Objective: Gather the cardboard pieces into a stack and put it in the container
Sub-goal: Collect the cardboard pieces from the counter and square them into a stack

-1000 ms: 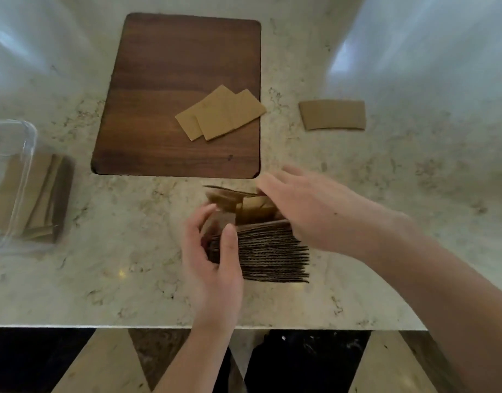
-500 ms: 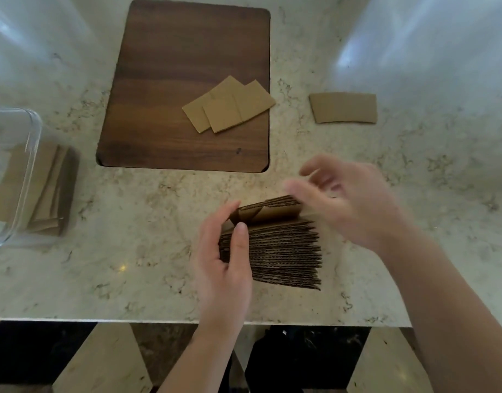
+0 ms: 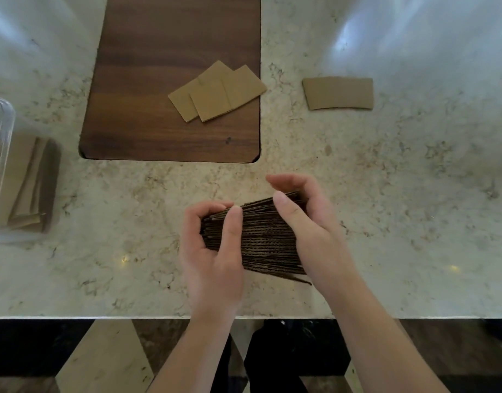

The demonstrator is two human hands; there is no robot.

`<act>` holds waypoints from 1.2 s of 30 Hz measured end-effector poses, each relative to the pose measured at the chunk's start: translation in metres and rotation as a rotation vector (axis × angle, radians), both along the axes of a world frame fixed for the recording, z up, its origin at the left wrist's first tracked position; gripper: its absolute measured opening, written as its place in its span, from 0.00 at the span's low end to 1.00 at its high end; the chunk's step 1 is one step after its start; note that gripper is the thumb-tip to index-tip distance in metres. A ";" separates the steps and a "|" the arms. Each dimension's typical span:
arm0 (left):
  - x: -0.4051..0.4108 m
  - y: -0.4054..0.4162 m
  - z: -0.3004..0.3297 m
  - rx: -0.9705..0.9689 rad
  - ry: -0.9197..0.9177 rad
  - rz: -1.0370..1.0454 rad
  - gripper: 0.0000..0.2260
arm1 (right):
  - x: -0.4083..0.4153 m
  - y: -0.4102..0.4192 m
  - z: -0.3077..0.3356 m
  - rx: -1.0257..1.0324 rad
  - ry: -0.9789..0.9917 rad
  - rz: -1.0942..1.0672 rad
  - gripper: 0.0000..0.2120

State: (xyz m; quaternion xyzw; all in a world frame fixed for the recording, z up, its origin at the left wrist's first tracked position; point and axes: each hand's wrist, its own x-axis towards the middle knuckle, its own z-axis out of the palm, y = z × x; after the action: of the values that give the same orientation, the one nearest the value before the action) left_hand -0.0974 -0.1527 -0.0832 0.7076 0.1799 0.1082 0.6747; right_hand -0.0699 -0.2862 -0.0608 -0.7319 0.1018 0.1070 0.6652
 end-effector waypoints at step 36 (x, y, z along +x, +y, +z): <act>0.013 0.002 0.005 0.017 0.008 0.201 0.09 | -0.011 0.033 -0.018 0.116 -0.216 -0.443 0.09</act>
State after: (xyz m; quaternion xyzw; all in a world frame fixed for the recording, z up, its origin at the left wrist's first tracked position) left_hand -0.0840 -0.1505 -0.0778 0.6919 0.2519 0.1740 0.6538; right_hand -0.0805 -0.2535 -0.0787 -0.6595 0.1820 -0.1144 0.7203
